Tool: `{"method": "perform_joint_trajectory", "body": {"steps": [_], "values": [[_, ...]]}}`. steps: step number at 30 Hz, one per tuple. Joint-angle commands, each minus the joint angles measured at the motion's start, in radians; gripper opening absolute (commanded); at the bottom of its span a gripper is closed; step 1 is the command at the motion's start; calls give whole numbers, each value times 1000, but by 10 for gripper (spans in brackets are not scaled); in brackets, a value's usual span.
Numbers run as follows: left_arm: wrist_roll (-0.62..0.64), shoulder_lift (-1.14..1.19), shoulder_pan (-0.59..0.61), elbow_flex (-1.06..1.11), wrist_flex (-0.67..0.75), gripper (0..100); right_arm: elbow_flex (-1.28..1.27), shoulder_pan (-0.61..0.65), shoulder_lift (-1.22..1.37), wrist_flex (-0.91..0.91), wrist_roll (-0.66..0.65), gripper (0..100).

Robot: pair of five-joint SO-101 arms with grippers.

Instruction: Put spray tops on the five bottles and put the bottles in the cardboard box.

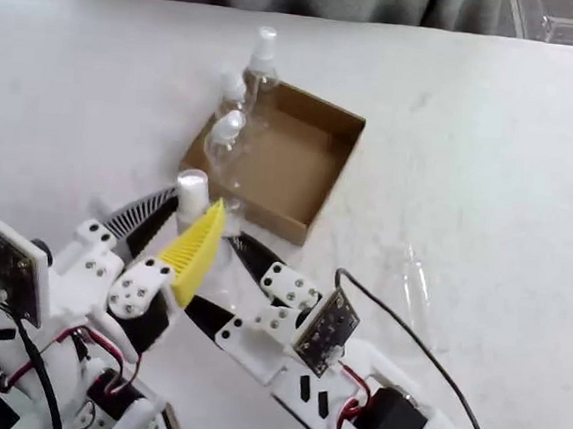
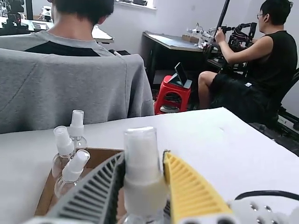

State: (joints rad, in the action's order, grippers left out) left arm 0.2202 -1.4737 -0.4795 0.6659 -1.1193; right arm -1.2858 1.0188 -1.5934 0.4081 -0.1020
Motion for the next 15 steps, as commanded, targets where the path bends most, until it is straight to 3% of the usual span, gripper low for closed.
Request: {"method": "perform_joint_trajectory", "body": {"steps": [1,9,15], "values": [[-9,-31,-27,11,-14,25,25,7,-18,-16,-3,15],[-9,-200,-19,104,-64,250,28,5,-18,-18,-6,15],[-9,-337,-19,130,-64,255,28,-122,-16,-21,-9,15]]}}
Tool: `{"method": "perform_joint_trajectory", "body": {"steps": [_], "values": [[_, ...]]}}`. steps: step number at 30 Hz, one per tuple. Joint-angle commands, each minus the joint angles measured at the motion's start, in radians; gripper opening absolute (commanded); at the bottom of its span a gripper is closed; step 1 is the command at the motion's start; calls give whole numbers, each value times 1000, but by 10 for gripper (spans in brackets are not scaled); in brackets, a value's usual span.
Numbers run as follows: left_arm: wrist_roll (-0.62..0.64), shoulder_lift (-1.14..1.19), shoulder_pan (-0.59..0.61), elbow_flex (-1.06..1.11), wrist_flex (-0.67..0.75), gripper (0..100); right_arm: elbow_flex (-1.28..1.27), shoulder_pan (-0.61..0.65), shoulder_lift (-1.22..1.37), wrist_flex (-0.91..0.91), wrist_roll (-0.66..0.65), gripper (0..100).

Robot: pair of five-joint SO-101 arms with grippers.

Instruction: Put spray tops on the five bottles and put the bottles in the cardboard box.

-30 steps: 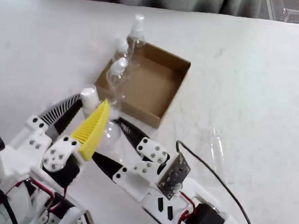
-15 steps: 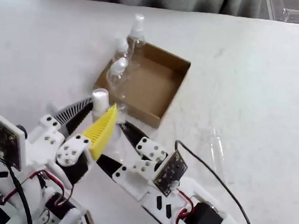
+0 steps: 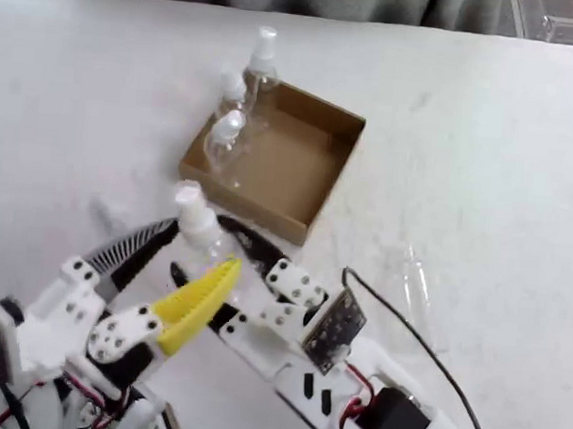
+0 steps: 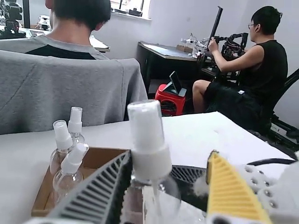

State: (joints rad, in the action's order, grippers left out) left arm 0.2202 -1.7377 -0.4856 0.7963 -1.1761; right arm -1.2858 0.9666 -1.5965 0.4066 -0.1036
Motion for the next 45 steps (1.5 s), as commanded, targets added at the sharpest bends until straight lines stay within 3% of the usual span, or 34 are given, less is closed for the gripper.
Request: {"method": "perform_joint_trajectory", "body": {"steps": [1,8,16,19,23,28,33,39,45], "values": [[-14,-87,-12,0,-9,255,28,-101,-10,-21,-8,15],[-129,-96,173,-2,-107,255,127,-263,-4,-18,-2,15],[-138,-96,466,26,-137,251,192,-400,58,-67,-2,15],[-153,-96,573,86,-126,179,192,-460,153,-156,2,15],[-307,-96,725,218,-49,14,192,-507,255,-245,75,15],[-322,-96,905,402,72,55,187,-530,375,-344,98,15],[-262,-96,972,583,160,55,186,-558,541,-490,98,15],[-180,-96,975,764,250,55,193,-613,796,-719,98,15],[-176,-96,975,870,362,55,224,-650,1064,-947,98,15]]}}
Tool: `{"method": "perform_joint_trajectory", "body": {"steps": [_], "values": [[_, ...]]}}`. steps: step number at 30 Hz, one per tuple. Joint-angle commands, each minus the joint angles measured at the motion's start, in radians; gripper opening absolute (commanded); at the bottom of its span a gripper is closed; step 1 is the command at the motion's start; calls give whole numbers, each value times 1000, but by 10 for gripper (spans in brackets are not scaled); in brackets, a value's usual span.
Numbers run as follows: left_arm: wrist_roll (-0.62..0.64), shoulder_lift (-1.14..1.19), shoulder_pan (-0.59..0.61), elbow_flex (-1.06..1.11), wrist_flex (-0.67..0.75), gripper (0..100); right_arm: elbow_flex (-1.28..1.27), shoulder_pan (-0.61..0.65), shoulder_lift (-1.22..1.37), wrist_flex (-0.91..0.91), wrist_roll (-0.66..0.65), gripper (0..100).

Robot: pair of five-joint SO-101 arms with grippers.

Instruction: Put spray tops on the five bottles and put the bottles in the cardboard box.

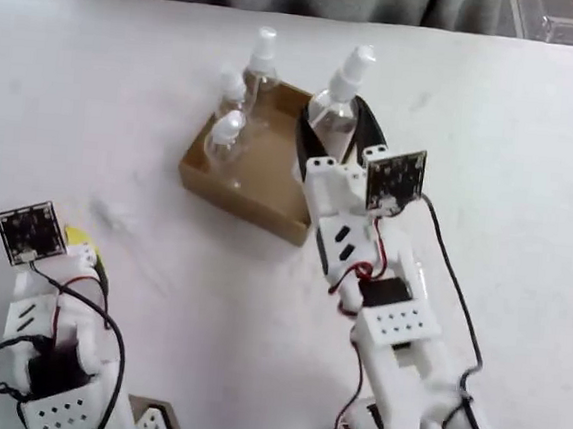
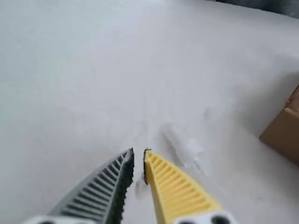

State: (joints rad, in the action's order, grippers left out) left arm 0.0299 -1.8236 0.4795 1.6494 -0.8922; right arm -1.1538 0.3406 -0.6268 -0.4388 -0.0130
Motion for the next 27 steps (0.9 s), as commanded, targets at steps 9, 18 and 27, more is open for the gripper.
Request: {"method": "perform_joint_trajectory", "body": {"steps": [9,18,27], "values": [[11,-10,7,43,123,55,379,-71,539,-223,8,15],[11,-10,5,43,127,55,562,-104,866,-387,8,15],[11,-10,5,43,127,55,632,-99,1099,-598,0,15]]}}
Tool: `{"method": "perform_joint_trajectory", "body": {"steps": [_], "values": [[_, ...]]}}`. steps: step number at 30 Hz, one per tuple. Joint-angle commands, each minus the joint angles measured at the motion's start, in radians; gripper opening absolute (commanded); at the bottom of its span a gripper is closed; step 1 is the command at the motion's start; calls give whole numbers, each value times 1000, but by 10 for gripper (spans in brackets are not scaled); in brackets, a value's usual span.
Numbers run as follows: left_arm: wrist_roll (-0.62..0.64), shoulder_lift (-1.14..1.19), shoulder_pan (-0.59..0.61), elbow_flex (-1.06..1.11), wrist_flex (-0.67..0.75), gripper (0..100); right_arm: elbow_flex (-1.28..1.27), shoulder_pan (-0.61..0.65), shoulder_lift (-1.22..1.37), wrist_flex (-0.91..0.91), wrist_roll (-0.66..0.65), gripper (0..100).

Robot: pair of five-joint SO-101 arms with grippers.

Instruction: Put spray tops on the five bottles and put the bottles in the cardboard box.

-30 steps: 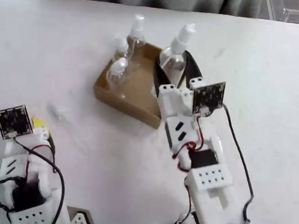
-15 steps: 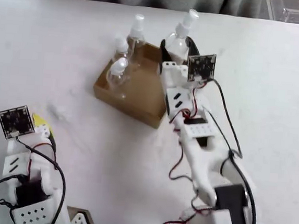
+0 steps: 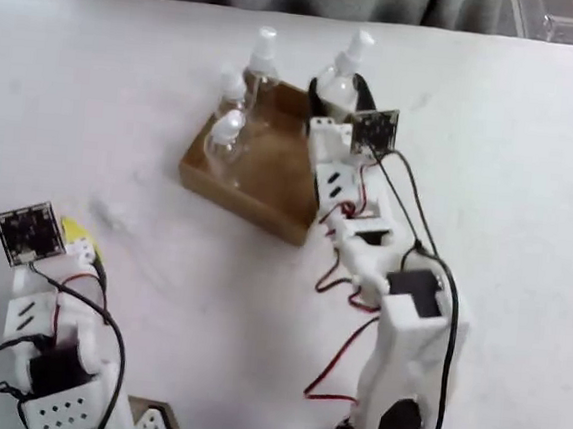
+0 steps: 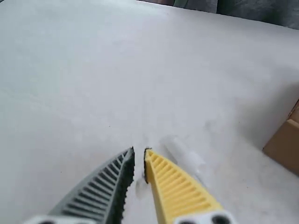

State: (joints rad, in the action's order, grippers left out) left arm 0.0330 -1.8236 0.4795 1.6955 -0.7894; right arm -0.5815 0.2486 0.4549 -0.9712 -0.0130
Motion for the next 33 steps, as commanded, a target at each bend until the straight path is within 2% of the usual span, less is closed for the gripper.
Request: {"method": "perform_joint_trajectory", "body": {"steps": [1,8,12,33], "values": [[8,-10,5,-3,25,55,64,-7,38,-84,0,15],[8,-10,5,-3,25,55,92,-12,131,-157,-9,15],[8,-10,5,-3,25,55,92,-12,153,-157,-123,15],[8,-10,5,-3,26,55,152,-5,266,-200,-121,15]]}}
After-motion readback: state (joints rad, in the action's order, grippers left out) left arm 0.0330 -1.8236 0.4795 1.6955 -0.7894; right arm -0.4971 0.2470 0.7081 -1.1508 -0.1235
